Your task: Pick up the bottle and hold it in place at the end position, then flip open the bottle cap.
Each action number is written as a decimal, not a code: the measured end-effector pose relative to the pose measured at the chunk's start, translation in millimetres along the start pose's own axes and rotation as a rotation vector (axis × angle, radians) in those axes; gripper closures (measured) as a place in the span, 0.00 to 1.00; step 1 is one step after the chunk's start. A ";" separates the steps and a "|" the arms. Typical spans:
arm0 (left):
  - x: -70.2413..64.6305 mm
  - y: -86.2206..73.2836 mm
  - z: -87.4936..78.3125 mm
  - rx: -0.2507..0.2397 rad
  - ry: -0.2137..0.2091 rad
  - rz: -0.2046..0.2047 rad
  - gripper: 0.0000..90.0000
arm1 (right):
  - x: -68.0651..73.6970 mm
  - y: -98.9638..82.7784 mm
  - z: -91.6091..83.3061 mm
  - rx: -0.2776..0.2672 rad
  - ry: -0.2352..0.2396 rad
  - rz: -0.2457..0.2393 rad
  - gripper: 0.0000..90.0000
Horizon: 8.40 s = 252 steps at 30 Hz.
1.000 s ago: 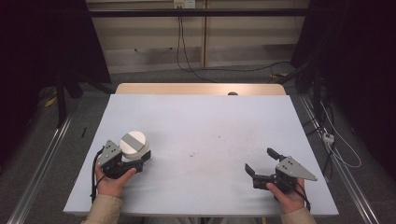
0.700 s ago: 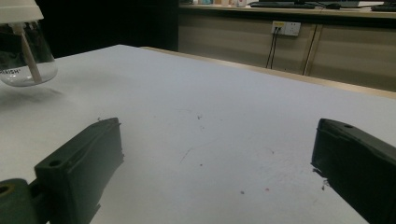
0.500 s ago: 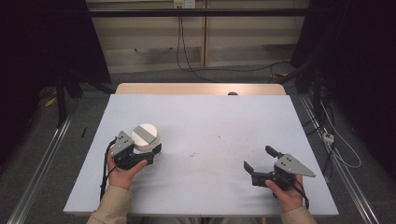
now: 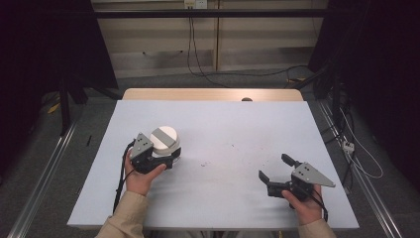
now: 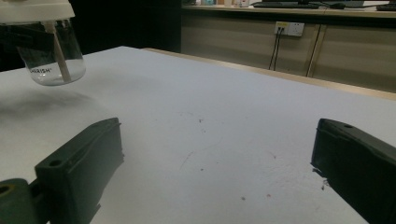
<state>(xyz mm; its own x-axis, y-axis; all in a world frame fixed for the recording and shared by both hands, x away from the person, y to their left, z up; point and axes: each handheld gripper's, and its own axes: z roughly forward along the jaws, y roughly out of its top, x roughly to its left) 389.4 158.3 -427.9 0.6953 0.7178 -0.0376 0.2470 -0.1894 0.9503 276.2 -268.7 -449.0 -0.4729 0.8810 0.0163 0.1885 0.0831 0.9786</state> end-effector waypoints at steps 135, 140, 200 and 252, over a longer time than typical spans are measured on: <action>-40.2 26.5 126.9 0.033 -0.118 0.099 0.21 | 0.9 4.8 8.5 -0.012 0.030 -0.002 0.02; -40.8 25.0 128.2 0.040 -0.118 0.102 0.21 | 1.0 4.7 8.6 -0.011 0.031 -0.003 0.02; -42.6 11.6 140.7 0.048 -0.148 0.096 0.21 | 4.0 6.0 17.6 0.047 0.043 0.039 0.02; -43.5 9.4 142.7 0.040 -0.151 0.108 0.21 | 37.3 50.1 102.4 0.143 0.160 0.092 1.00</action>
<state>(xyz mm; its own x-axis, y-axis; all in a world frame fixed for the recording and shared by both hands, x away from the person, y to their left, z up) 457.8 29.7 -461.4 0.8121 0.5834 0.0147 0.1903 -0.2885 0.9384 356.1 -184.0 -420.4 -0.5768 0.8035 0.1476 0.3516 0.0810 0.9326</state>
